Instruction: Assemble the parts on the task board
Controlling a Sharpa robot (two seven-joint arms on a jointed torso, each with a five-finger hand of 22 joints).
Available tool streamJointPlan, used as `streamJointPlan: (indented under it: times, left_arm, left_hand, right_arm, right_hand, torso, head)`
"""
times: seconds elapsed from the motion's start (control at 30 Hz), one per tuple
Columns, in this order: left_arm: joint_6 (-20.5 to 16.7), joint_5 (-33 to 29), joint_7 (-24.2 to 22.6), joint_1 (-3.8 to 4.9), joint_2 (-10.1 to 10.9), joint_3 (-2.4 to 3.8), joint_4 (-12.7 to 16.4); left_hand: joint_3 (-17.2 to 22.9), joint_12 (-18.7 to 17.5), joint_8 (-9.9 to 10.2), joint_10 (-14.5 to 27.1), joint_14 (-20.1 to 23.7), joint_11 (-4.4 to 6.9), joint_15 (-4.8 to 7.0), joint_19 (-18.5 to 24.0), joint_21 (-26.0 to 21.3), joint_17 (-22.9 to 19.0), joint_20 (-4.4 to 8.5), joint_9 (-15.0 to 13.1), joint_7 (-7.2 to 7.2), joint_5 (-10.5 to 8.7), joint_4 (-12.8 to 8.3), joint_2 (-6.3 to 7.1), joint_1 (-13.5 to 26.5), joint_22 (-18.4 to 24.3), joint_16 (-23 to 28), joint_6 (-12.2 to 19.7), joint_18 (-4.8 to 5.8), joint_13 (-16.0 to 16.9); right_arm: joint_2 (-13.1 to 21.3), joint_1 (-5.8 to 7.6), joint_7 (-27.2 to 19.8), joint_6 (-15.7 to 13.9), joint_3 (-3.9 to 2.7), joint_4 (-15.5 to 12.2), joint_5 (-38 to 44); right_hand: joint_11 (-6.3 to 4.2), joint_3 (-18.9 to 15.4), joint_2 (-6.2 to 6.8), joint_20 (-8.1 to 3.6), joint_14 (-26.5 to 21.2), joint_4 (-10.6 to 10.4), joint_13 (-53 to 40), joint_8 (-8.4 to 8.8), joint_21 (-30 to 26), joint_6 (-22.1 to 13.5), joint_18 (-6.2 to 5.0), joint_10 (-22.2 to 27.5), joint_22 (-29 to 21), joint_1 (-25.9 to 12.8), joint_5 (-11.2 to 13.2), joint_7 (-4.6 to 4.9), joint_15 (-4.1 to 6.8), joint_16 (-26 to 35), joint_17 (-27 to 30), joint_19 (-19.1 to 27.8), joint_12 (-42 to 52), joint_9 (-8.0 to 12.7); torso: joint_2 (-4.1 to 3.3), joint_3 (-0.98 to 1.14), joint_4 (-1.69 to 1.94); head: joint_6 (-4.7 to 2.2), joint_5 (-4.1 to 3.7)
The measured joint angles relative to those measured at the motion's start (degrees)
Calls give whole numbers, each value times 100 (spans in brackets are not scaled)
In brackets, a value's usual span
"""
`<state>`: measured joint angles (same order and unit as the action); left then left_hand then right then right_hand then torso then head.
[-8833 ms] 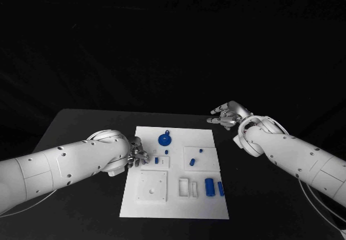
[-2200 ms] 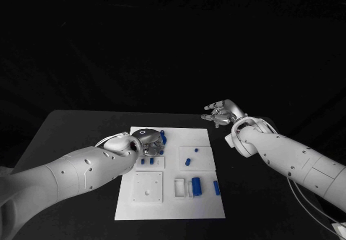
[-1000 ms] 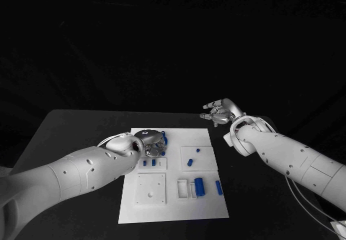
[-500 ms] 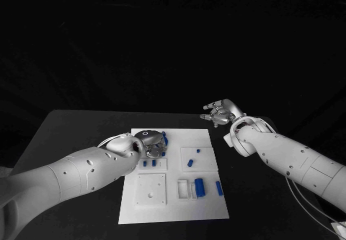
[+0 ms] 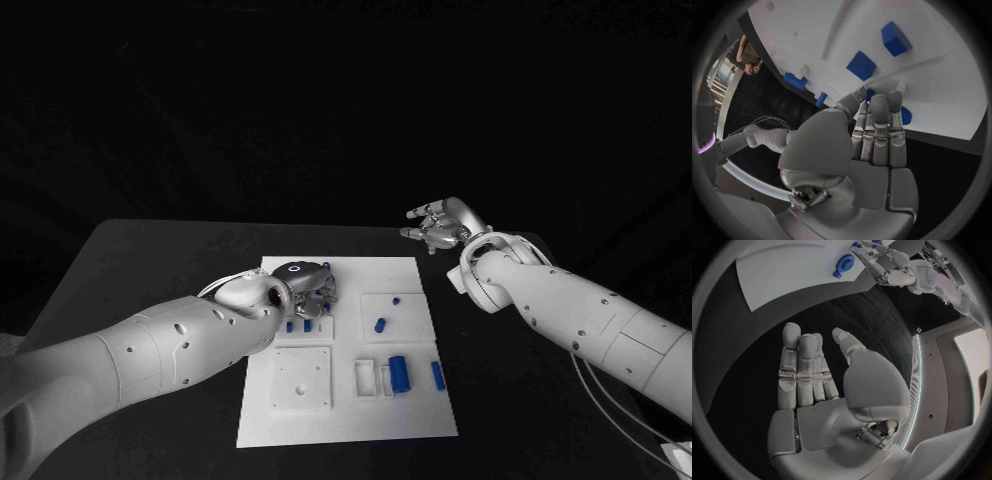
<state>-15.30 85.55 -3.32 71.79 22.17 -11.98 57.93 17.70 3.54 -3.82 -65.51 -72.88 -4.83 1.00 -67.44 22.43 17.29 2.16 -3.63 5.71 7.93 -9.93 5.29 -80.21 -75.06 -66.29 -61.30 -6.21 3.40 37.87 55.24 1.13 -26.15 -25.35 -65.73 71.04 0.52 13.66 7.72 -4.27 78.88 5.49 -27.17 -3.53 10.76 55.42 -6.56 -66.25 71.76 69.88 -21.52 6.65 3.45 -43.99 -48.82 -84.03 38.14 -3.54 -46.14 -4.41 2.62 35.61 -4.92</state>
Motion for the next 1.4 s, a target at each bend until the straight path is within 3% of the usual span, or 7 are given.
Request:
streamJointPlan:
  times: [0.13, 0.4, 0.83, 1.0, 1.17, 1.4]
  left_arm:
    - [-19, 16, -1, -5, 10, -1, 16]
    - [-19, 36, 14, -8, 4, -2, 15]
    - [33, 76, 103, 6, -13, 9, -66]
    - [58, 85, 129, 11, -15, 12, -66]
    - [93, 93, 144, 16, -15, 15, -59]
    - [136, 103, 157, 23, -11, 19, -53]
  left_hand:
    - [0, 0, 0, -123, -13, 69, 14, 0, -18, 0, 0, 0, 0, 0, 0, 0, 0, 8, 0, 0, -42, 0]
    - [-15, 0, 0, -141, -1, 61, 43, 11, -18, -7, 11, 0, 21, 0, 15, 0, 0, 9, 0, -21, -44, 0]
    - [-305, 0, 0, 469, 72, -80, 12, 40, -28, -58, 41, 0, -32, 0, 47, -27, -101, -5, 0, 33, 7, 0]
    - [-410, 5, 0, 543, 106, -112, -21, 17, -87, -68, -42, 0, -31, 0, 62, -40, -161, -5, 0, 32, 4, 3]
    - [-424, 5, 0, 538, 94, -113, -51, 3, -88, -68, -57, 0, -32, 0, 76, -39, -160, -4, -28, 31, 3, -2]
    - [-300, 3, 0, 148, 37, -8, 2, -17, -88, -68, -51, 0, 31, 0, 54, -85, -114, -2, -67, -31, 2, -14]
  right_arm:
    - [-1, 0, 0, 0, 0, 3, 0]
    - [-8, 0, 0, 1, 0, 8, 0]
    - [-7, 0, 2, 4, 0, 11, -1]
    - [-8, 0, 2, 4, 0, 11, -1]
    - [-9, 0, 2, 6, 0, 15, -1]
    - [-13, 0, 2, 7, 0, 17, -1]
  right_hand:
    - [0, 12, -21, 0, -8, 12, 21, 0, 0, 0, 0, 0, -11, -21, 0, 0, -8, 0, 12, 0, 0, 0]
    - [0, 12, -20, 0, -8, 12, 20, 0, 0, 0, 0, 0, -11, -20, 0, 0, -8, 0, 12, 0, 0, 0]
    - [0, 11, -19, 0, -8, 12, 20, 0, 0, 0, 0, 0, -11, -19, 0, 0, -8, 0, 11, 0, 0, 0]
    - [0, 12, -19, 0, -8, 12, 19, 0, 0, 0, 0, 0, -10, -19, 0, 0, -8, 0, 11, 0, 0, 0]
    - [0, 11, -19, 0, -8, 12, 19, 0, 0, 0, 0, 0, -10, -19, 0, 0, -8, 0, 11, 0, 0, 0]
    - [0, 12, -18, 0, -8, 12, 33, 0, 0, 31, 0, 0, -20, -18, 0, 12, -8, 0, 18, 0, 22, 0]
  torso:
    - [0, 4, 0]
    - [0, 4, -2]
    - [1, 0, 2]
    - [1, -2, 1]
    - [1, -1, 0]
    - [1, -1, 0]
  head:
    - [1, -2]
    - [1, -10]
    - [4, -16]
    - [4, -11]
    - [19, -9]
    - [26, -10]
